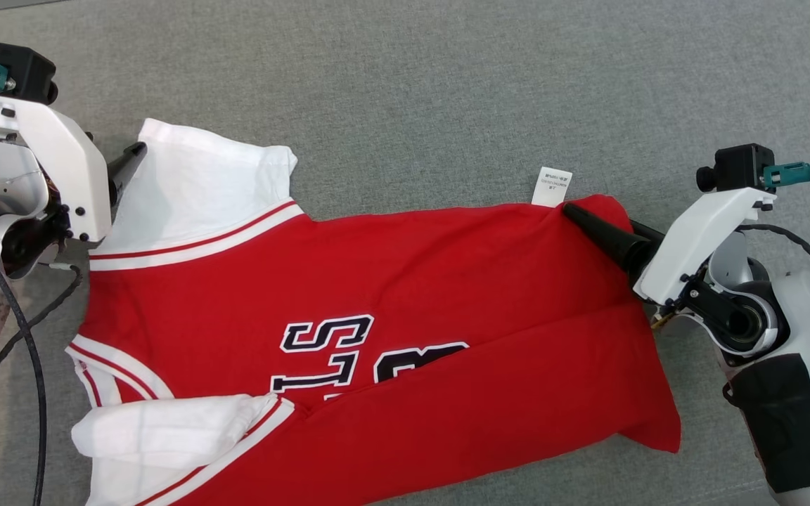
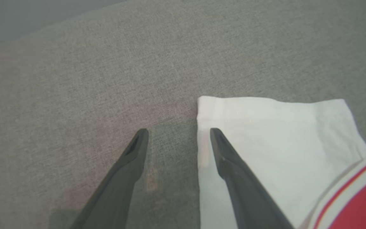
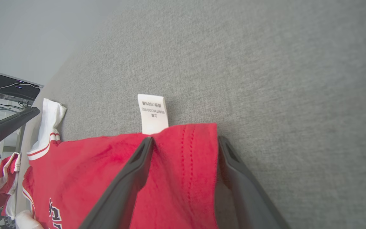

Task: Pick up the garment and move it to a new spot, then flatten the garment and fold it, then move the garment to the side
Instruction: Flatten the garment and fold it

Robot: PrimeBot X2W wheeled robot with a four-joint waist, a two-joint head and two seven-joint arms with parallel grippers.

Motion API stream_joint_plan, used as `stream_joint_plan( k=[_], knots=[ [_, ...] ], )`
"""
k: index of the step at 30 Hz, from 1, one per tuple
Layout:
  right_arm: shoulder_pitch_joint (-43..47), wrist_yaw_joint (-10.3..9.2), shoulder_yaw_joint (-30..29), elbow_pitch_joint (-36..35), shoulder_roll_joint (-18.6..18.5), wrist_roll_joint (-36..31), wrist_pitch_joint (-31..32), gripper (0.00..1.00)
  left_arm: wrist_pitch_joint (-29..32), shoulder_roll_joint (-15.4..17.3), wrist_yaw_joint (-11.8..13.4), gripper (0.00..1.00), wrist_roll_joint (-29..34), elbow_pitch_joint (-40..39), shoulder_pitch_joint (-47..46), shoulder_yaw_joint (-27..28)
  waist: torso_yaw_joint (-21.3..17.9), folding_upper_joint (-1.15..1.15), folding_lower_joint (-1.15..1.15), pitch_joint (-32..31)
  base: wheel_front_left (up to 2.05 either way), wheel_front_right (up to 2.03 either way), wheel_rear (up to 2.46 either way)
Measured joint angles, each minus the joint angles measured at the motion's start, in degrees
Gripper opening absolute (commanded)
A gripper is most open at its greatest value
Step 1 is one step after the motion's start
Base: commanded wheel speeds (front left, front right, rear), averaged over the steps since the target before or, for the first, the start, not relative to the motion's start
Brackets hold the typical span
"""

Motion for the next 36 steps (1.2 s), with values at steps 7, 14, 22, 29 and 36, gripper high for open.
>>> stream_joint_plan(
  k=[7, 14, 22, 29, 36],
  knots=[
    [-1.12, 0.01, 2.12, -1.03, -0.01, 1.37, -0.69, 1.00, 0.02, 0.18, -0.18, 1.00, -2.69, 0.47, -2.15, -1.33, -1.33, 0.00, 0.00, 2.15, 0.00, 0.00, 0.00],
    [-2.15, 0.03, 3.92, -0.93, -0.48, 2.91, -1.34, 0.84, 1.54, 1.67, -0.18, 0.97, -6.99, -1.64, -2.88, -3.34, -1.93, 0.00, 0.00, 3.33, 0.00, 0.00, 0.00],
    [-2.27, 0.01, 6.11, -0.14, -1.00, 4.86, -2.30, 0.00, 0.46, 2.14, -0.19, 0.00, -8.96, -1.66, -3.65, -5.53, -1.67, 0.00, 0.00, 2.72, 0.00, 0.00, 0.00],
    [-2.24, -0.01, 7.83, -0.38, -2.26, 5.78, -5.41, 0.00, -1.79, 2.14, -0.19, 0.00, -12.19, -3.12, -3.68, -6.45, -1.14, 0.00, 0.00, 1.41, 0.00, 0.00, 0.00],
    [-2.41, -0.01, 9.66, -0.88, -4.03, 6.48, -9.75, 0.00, -3.21, 2.38, -0.19, 0.00, -16.63, -5.88, -3.16, -7.22, -0.04, 0.00, 0.00, -0.48, 0.00, 0.00, 0.00]
  ],
)
